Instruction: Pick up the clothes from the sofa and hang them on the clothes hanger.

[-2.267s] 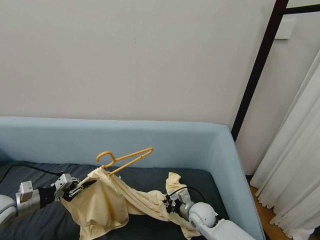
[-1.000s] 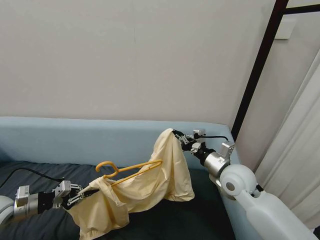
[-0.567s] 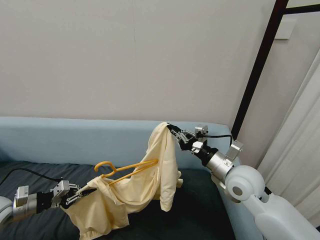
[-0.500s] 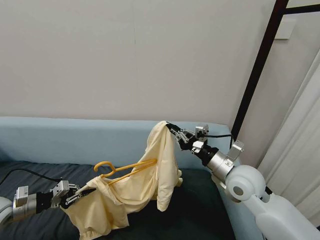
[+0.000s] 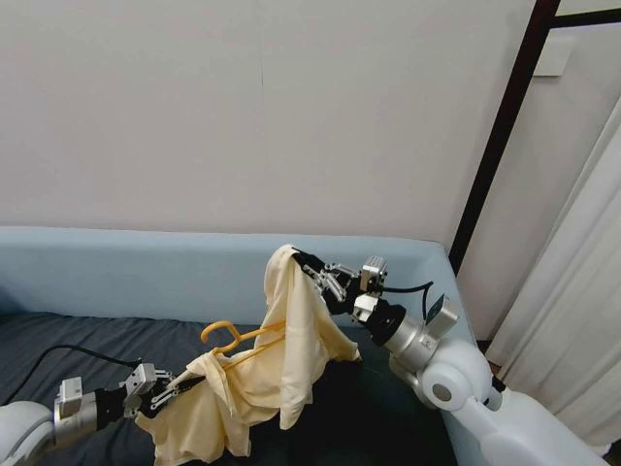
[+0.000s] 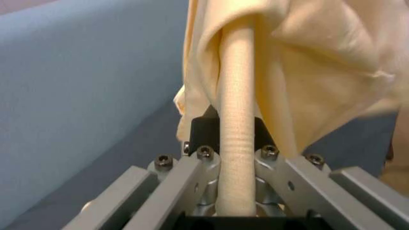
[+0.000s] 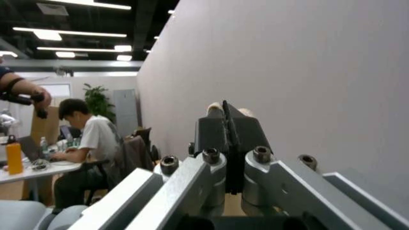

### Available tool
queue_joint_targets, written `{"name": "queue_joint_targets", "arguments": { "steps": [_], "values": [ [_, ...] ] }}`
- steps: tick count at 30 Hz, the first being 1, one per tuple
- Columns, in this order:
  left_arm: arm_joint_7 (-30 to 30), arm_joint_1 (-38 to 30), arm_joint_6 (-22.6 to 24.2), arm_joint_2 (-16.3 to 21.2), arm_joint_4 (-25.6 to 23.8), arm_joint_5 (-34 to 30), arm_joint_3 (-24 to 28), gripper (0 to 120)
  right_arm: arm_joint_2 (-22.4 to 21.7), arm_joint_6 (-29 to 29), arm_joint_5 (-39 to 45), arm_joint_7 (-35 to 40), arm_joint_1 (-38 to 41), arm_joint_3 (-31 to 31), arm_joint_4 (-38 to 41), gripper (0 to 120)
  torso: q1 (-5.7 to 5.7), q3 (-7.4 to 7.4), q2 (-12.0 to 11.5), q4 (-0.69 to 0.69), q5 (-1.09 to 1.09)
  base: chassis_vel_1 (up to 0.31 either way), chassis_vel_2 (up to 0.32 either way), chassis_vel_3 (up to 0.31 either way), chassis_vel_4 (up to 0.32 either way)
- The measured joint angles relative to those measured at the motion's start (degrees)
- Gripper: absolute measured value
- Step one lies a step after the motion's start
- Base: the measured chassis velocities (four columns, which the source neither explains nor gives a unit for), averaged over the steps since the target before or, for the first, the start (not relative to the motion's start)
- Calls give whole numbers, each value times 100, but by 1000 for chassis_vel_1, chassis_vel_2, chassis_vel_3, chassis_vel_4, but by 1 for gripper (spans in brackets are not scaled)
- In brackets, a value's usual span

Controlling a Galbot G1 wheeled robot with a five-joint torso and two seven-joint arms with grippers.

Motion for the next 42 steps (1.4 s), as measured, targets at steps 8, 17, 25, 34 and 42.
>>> {"name": "queue_joint_targets", "arguments": {
  "steps": [8,17,25,34,42],
  "values": [
    [-558,-365,149,-162,-412,-1016,401,1,91,391,-782,-137,-321,-505,-243,0,0,0,0,-1,1,0,0,0,0],
    [-356,-470,114,222,-489,-1066,361,1,215,697,-1838,79,-514,-728,-978,0,0,0,0,0,0,0,0,0,0],
    [-191,-482,4,593,-458,-1099,166,1,198,1006,-2483,-479,-508,-595,-1718,0,0,0,0,0,0,0,0,0,0],
    [-175,-576,-33,713,-517,-1221,96,1,263,1175,-2802,-835,-672,-691,-2092,0,0,0,0,-1,0,0,0,0,0],
    [-214,-546,-39,672,-655,-1244,78,1,547,1251,-3005,-851,-793,-1162,-2118,0,0,0,0,0,-1,0,0,0,0]
  ]
}}
